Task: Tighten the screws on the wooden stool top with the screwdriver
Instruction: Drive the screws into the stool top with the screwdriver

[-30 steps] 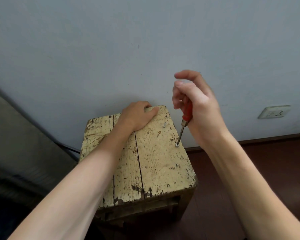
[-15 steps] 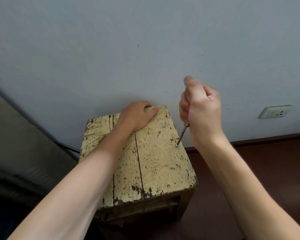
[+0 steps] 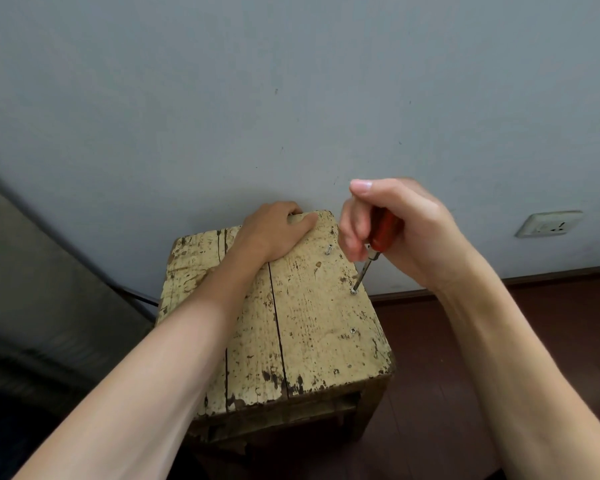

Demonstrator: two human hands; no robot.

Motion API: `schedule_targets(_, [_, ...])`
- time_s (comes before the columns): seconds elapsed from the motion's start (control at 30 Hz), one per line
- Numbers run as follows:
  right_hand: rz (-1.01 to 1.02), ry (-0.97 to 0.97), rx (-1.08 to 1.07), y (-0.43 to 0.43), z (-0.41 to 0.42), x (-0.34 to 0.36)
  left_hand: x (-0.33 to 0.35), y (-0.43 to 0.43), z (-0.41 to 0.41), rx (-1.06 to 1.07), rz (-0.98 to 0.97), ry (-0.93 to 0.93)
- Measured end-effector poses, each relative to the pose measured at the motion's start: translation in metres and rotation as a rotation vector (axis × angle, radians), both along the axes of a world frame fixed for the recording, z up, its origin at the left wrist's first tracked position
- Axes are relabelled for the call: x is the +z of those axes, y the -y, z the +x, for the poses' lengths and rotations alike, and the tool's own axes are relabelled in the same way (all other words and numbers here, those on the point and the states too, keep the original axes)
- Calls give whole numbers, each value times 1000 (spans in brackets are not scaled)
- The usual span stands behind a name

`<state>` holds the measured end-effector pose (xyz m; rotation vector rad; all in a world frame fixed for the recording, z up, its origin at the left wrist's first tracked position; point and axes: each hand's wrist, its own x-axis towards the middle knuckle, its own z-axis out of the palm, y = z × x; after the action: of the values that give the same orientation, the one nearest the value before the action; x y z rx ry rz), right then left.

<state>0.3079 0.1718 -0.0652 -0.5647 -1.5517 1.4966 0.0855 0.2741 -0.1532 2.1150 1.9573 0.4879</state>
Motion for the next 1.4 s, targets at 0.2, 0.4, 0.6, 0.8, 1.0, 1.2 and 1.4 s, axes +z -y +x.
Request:
schedule_targets(0.2, [-116,-112,-202,5,-17,0,-4,-3,-2,2,11,-3])
schedule_targets(0.4, [-250,-256,-723,9,-33,1,-4,-3,-2,-4,0,6])
schedule_targets(0.6, [-199,-191,-202,4,-18,3,0,1,1,-4,11,-2])
schedule_targets(0.8, [-48,-75,47,-1,-6,-1,6,6,3,-21,-24,-24])
schedule_targets(1.0, [-121,-160,-183,8,-26,-2,2,3,2,5,5,2])
schedule_targets(1.2, [-152,-282,-681,17,-46,-6,-3,-3,-2,4,7,6])
schedule_targets(1.4, [12,-94,-224,-3,-14,0,-1,-1,0,-1,18,-2])
